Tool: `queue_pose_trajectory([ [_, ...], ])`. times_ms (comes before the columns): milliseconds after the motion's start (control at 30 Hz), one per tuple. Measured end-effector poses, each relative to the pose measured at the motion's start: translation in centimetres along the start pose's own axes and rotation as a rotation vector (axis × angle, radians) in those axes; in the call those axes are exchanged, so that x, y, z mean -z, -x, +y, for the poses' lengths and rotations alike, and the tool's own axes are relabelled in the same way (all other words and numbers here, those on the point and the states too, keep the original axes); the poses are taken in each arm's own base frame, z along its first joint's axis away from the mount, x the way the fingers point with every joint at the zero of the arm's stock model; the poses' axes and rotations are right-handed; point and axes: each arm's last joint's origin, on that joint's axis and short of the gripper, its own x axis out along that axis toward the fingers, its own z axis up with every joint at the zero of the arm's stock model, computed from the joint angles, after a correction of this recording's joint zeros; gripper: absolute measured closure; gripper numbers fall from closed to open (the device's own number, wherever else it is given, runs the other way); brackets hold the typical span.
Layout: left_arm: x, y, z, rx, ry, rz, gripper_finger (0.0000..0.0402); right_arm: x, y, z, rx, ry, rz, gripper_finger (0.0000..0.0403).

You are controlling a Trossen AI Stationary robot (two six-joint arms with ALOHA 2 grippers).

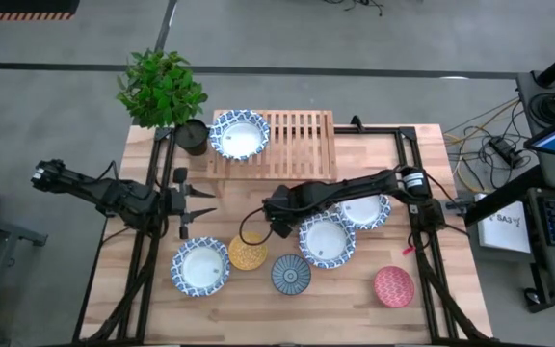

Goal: Place and stack bowls onto a shelf
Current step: Put the orange patterned bowl on the shelf

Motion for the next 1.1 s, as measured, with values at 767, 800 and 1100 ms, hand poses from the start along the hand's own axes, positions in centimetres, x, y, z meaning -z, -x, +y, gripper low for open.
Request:
queue_pose_trajectory([
  [767,0.0,0.0,0.0,0.001,-0.001,0.001,0.0269,2.1,-1.9,0.7,0.022,0.233,0.023,0.0228],
  [800,0.0,0.0,0.0,0.001,-0.001,0.001,0.0269,2.2,-2.0,0.7,0.023,0.234,0.024,0.023],
  [1100,0.0,0.0,0.0,0.001,-0.001,0.001,0.0269,2.3,-2.5,0.8,0.018,0.233,0.012,0.0284],
])
